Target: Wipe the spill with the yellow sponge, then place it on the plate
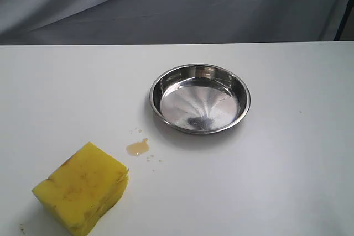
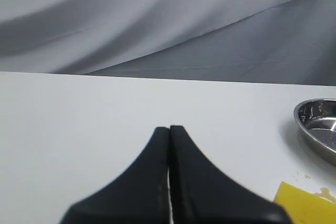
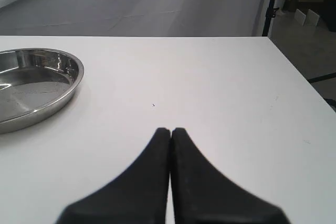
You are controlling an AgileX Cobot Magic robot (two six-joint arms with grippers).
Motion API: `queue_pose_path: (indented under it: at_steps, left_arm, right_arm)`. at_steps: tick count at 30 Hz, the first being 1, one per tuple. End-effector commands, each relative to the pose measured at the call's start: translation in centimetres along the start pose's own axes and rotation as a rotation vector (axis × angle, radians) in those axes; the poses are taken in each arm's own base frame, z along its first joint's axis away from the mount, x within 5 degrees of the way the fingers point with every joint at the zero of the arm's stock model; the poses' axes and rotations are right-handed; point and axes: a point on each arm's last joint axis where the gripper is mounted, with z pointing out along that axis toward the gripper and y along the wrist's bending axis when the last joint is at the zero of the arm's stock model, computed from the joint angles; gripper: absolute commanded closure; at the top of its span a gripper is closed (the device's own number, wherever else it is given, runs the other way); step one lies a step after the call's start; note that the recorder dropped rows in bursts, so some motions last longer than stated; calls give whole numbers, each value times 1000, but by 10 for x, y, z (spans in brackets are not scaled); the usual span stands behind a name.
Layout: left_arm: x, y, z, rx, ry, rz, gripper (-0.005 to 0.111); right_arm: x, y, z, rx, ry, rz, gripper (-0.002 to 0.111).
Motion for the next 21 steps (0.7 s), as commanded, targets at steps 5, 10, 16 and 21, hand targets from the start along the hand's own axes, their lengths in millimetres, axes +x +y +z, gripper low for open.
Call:
queue_pose_path:
  at_steps: [5,10,16,21]
  left_arm:
    - [1,0,0,7,-3,-14,107]
    - [1,0,0,7,-3,-14,107]
    - [1,0,0,3,-3,6,107]
    - [1,0,0,2,-3,8,107]
  right_arm:
    - [0,-1,0,10,-15,-14,108]
    - [0,-1,0,10,-15,-14,108]
    - [0,-1,0,10,-15,-14,108]
    - [0,-1,0,10,-15,-14,108]
